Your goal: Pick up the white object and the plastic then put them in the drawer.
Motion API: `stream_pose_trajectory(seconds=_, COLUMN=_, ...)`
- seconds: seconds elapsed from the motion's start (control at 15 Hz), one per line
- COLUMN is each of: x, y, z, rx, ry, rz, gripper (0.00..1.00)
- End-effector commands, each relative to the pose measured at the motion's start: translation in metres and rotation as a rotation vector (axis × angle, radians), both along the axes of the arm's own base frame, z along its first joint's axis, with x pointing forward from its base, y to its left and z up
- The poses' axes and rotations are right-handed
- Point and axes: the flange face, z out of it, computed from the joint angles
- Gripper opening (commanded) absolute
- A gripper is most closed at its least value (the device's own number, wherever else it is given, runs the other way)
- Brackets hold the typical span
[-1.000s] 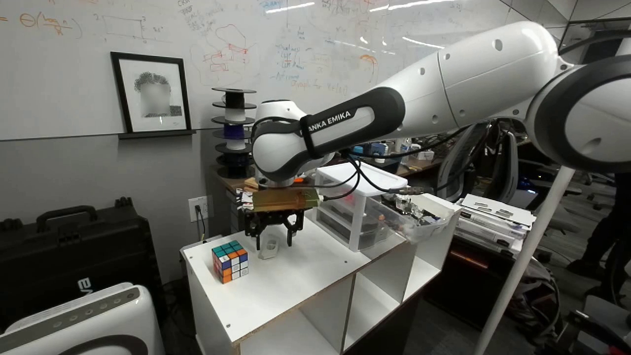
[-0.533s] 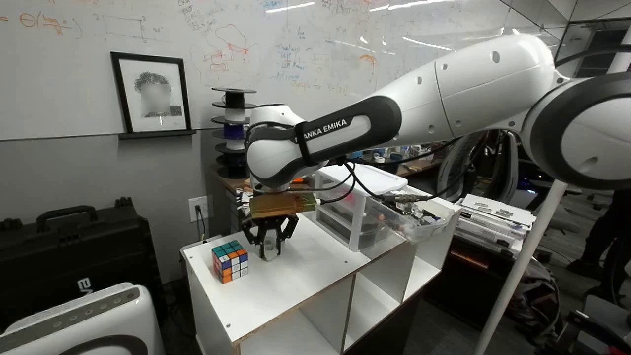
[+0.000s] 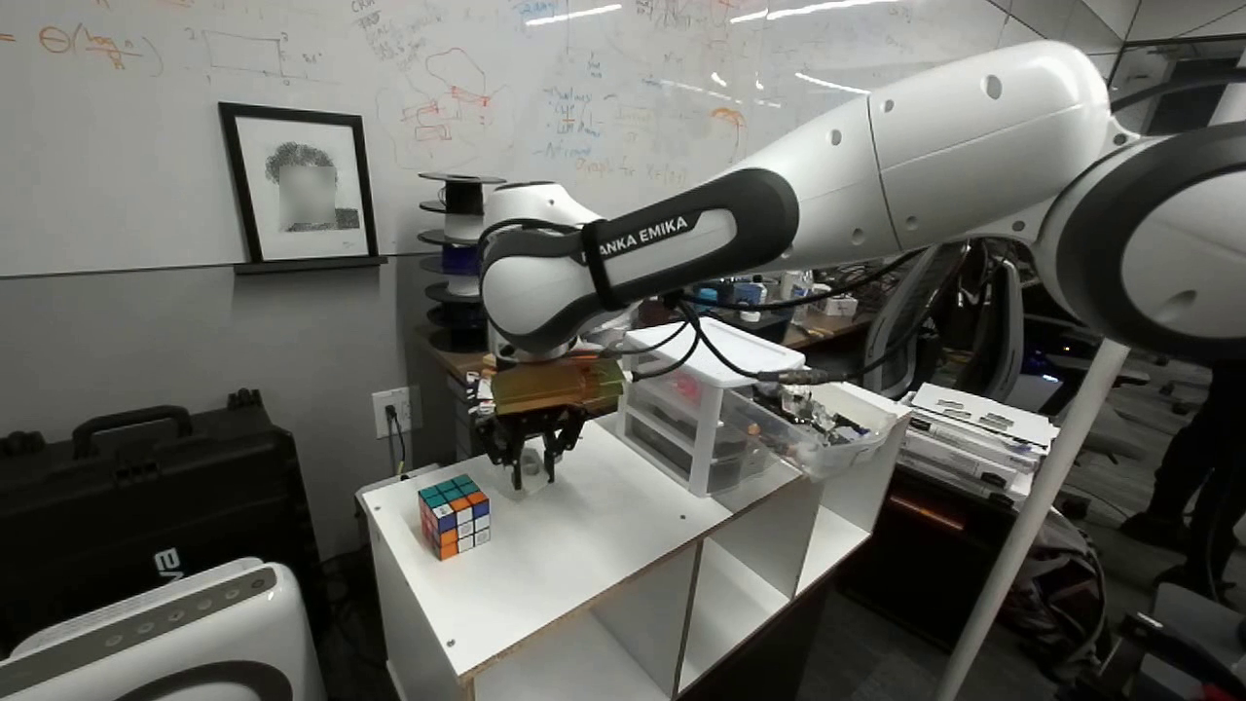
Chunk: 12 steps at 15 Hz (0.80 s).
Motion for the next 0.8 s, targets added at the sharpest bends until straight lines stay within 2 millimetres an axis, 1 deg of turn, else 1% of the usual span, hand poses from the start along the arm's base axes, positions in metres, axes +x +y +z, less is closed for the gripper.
stream_pose_trajectory(seconds=0.0, x=-0.005, y=0.015, z=0.064, rx=-0.073, ry=-0.046, rz=0.031, gripper=0.15)
stream_pose_trajectory(seconds=0.13, x=-0.009, y=0.022, z=0.094, rx=-0.1, ry=-0.079, rz=0.038, gripper=0.15)
stream_pose_trajectory(seconds=0.33, x=-0.026, y=0.031, z=0.135, rx=-0.112, ry=-0.083, rz=0.051, gripper=0.15)
stream_pose_trajectory(seconds=0.47, x=-0.04, y=0.032, z=0.155, rx=-0.125, ry=-0.083, rz=0.061, gripper=0.15)
stream_pose_trajectory(seconds=0.6, x=-0.052, y=0.03, z=0.172, rx=-0.132, ry=-0.085, rz=0.07, gripper=0.15)
stream_pose_trajectory(seconds=0.73, x=-0.064, y=0.022, z=0.184, rx=-0.136, ry=-0.083, rz=0.064, gripper=0.16)
